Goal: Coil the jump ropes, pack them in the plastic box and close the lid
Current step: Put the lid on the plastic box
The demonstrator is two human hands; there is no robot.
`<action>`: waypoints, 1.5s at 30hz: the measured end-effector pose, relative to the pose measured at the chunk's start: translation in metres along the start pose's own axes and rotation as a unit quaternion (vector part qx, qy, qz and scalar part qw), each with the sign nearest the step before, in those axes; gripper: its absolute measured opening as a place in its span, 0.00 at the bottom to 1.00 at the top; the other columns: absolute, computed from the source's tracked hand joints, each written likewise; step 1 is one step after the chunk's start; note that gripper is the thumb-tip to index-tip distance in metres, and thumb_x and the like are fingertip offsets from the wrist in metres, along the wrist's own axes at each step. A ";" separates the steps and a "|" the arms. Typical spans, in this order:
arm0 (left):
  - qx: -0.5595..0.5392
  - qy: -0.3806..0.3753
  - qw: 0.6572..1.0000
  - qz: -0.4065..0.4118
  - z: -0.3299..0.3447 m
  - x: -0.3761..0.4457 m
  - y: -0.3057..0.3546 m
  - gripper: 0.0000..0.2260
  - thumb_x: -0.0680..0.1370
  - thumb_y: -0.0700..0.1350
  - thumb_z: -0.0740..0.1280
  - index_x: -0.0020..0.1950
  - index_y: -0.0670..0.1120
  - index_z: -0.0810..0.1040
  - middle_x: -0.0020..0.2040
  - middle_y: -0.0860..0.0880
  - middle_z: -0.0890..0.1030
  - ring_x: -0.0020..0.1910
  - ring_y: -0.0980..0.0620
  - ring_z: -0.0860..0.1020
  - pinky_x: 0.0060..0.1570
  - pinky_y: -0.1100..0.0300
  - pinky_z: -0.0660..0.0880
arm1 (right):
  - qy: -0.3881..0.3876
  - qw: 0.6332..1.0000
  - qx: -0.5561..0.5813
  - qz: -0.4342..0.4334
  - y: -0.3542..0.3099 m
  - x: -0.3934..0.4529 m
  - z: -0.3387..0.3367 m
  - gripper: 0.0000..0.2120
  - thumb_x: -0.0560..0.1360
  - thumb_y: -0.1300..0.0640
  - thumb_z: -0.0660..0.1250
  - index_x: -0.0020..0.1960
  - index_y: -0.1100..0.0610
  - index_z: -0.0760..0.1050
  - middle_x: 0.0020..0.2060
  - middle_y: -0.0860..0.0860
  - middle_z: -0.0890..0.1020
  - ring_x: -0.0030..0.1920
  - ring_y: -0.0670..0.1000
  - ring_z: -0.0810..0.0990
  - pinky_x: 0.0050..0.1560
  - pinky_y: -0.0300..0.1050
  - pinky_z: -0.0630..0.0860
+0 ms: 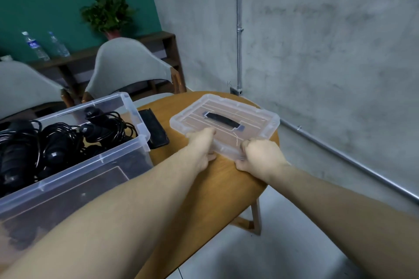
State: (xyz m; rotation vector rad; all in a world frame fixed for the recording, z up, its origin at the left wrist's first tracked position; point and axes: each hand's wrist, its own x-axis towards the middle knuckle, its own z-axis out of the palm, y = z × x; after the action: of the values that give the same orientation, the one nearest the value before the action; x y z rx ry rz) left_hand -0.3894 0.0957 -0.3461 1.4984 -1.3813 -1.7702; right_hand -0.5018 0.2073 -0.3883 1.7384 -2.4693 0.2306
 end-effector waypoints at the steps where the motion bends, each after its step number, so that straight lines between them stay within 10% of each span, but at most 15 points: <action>1: -0.047 0.011 0.999 -0.013 0.000 -0.003 -0.001 0.25 0.78 0.46 0.68 0.72 0.47 0.63 0.49 0.47 0.74 0.53 0.43 0.78 0.53 0.48 0.80 | -0.001 1.000 0.011 0.015 0.000 -0.006 0.001 0.12 0.74 0.43 0.63 0.47 0.52 0.75 0.41 0.49 0.76 0.46 0.52 0.78 0.43 0.45 0.76; 11: -0.150 -0.031 0.986 -0.060 0.005 -0.039 -0.022 0.14 0.76 0.45 0.65 0.61 0.45 0.71 0.53 0.41 0.80 0.49 0.46 0.80 0.45 0.54 0.76 | 0.068 0.996 0.030 -0.057 0.004 -0.075 0.014 0.18 0.66 0.35 0.66 0.41 0.50 0.73 0.40 0.44 0.79 0.45 0.48 0.77 0.32 0.41 0.71; 15: -0.100 -0.076 0.989 -0.077 0.003 -0.055 -0.026 0.04 0.78 0.44 0.64 0.48 0.45 0.71 0.53 0.40 0.79 0.54 0.43 0.79 0.60 0.48 0.76 | 0.111 0.990 0.012 -0.088 0.009 -0.086 0.016 0.21 0.65 0.32 0.67 0.39 0.51 0.75 0.35 0.45 0.79 0.40 0.50 0.79 0.28 0.40 0.71; 20: -0.081 -0.097 0.988 -0.093 -0.005 -0.068 -0.031 0.11 0.79 0.43 0.65 0.59 0.44 0.69 0.60 0.37 0.77 0.59 0.38 0.78 0.63 0.42 0.75 | 0.025 0.994 -0.004 -0.104 0.009 -0.108 0.003 0.23 0.73 0.37 0.68 0.56 0.55 0.74 0.49 0.50 0.80 0.52 0.53 0.77 0.46 0.47 0.74; 25: -0.076 -0.120 0.985 -0.102 -0.010 -0.082 -0.039 0.21 0.80 0.47 0.69 0.70 0.44 0.67 0.60 0.36 0.78 0.58 0.37 0.79 0.59 0.43 0.78 | 0.142 0.986 -0.005 -0.088 0.008 -0.133 0.005 0.12 0.69 0.51 0.73 0.48 0.55 0.77 0.37 0.50 0.82 0.39 0.54 0.83 0.31 0.42 0.74; 31: -0.160 -0.132 0.976 -0.066 -0.012 -0.097 -0.044 0.11 0.81 0.42 0.68 0.63 0.40 0.76 0.53 0.38 0.85 0.48 0.40 0.86 0.39 0.47 0.84 | 0.138 0.977 0.156 -0.044 0.004 -0.159 -0.013 0.20 0.73 0.46 0.75 0.62 0.51 0.77 0.64 0.46 0.81 0.69 0.49 0.75 0.60 0.49 0.79; 36: -0.210 -0.174 0.962 0.026 -0.025 -0.123 -0.022 0.08 0.81 0.36 0.66 0.60 0.43 0.77 0.49 0.41 0.86 0.47 0.41 0.86 0.39 0.49 0.84 | 0.177 0.951 0.252 0.020 -0.008 -0.170 -0.054 0.21 0.70 0.31 0.65 0.55 0.42 0.77 0.75 0.38 0.65 0.68 0.39 0.65 0.59 0.43 0.70; 40: -0.261 -0.191 0.943 0.072 -0.031 -0.148 0.004 0.11 0.80 0.35 0.66 0.63 0.43 0.74 0.58 0.39 0.83 0.51 0.39 0.85 0.52 0.43 0.83 | 0.210 0.799 0.507 0.248 -0.024 -0.153 -0.087 0.25 0.77 0.40 0.66 0.71 0.43 0.66 0.73 0.47 0.67 0.72 0.52 0.69 0.71 0.54 0.67; 43: -0.275 -0.173 0.940 0.100 -0.047 -0.165 0.015 0.14 0.79 0.33 0.67 0.63 0.41 0.74 0.59 0.39 0.82 0.50 0.40 0.86 0.51 0.43 0.83 | 0.127 0.583 0.748 0.291 -0.045 -0.132 -0.123 0.25 0.79 0.50 0.69 0.72 0.52 0.63 0.56 0.51 0.84 0.51 0.55 0.86 0.48 0.54 0.83; 45: -0.276 -0.167 0.939 0.118 -0.064 -0.175 0.018 0.13 0.79 0.32 0.67 0.62 0.41 0.74 0.56 0.40 0.83 0.49 0.41 0.86 0.49 0.45 0.84 | 0.106 0.537 0.789 0.279 -0.061 -0.119 -0.137 0.17 0.79 0.63 0.67 0.67 0.57 0.71 0.47 0.54 0.87 0.44 0.55 0.87 0.40 0.50 0.84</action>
State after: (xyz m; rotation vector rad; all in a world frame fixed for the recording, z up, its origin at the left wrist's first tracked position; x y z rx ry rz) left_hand -0.2798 0.2068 -0.2419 0.7325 -1.0182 -2.0839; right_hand -0.4032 0.3232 -0.2713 0.4867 -2.2005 3.1461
